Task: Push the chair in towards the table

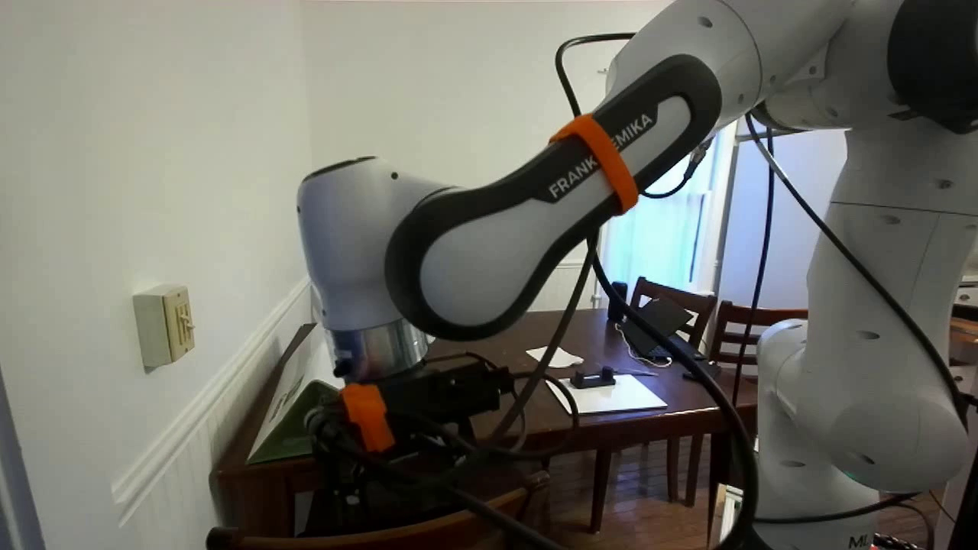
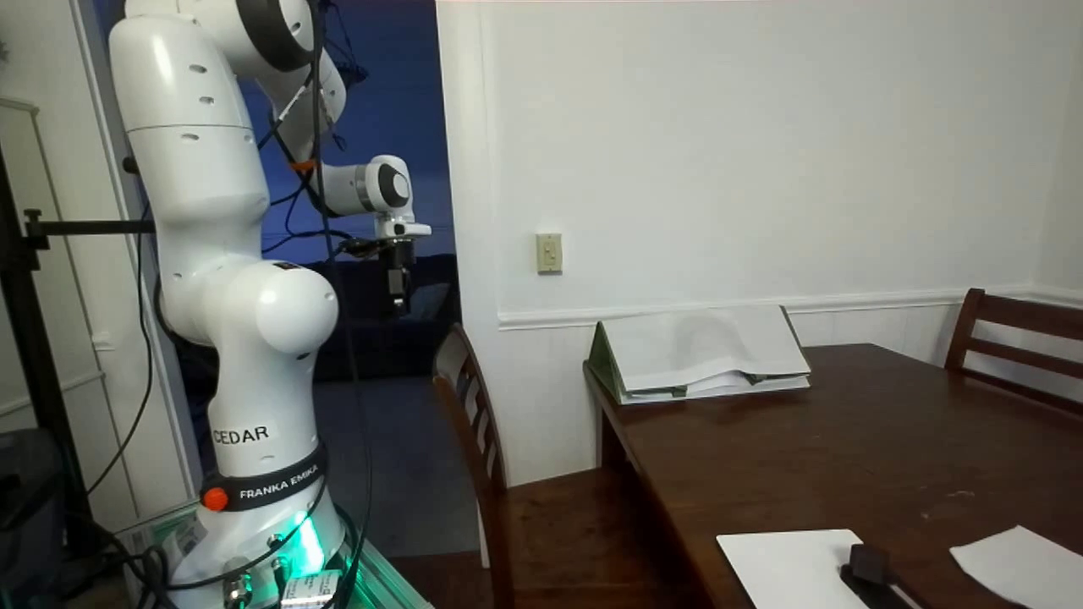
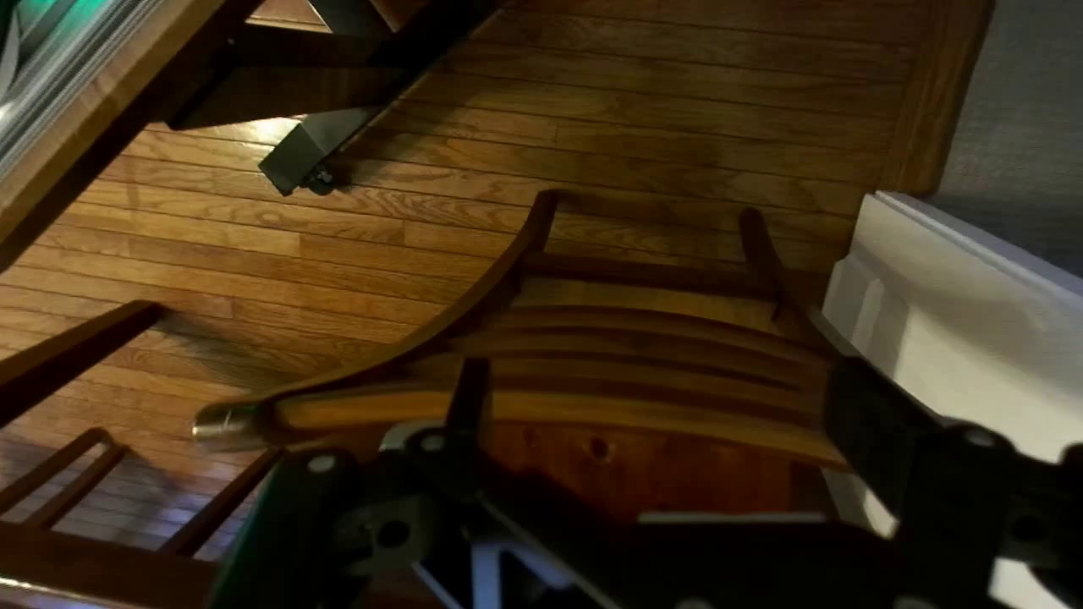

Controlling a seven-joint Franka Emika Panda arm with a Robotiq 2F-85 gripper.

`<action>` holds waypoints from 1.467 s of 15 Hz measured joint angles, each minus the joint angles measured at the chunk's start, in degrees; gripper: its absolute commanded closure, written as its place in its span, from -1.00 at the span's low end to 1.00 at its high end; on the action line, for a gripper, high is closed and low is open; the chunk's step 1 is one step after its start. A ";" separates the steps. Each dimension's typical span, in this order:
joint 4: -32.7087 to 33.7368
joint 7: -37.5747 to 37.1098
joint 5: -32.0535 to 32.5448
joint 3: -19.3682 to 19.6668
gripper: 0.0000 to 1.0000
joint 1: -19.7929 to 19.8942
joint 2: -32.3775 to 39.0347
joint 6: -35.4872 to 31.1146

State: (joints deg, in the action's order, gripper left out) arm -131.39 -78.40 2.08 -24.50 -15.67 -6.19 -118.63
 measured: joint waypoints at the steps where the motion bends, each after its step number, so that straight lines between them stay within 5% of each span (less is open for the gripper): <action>1: -1.28 -2.33 0.46 -0.32 -1.00 -0.60 0.41 -1.22; 9: -8.78 -18.34 10.89 -1.06 -1.00 -2.75 5.35 -10.27; 18: -9.35 -22.83 14.54 0.75 -1.00 -2.80 6.94 -14.33; 20: -9.47 -25.11 16.74 2.06 -0.47 -2.77 8.41 -17.86; 22: -9.53 -26.33 18.00 3.22 -0.17 -2.77 10.08 -21.56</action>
State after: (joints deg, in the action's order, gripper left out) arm -140.92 -104.73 20.08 -21.28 -18.43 3.89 -140.19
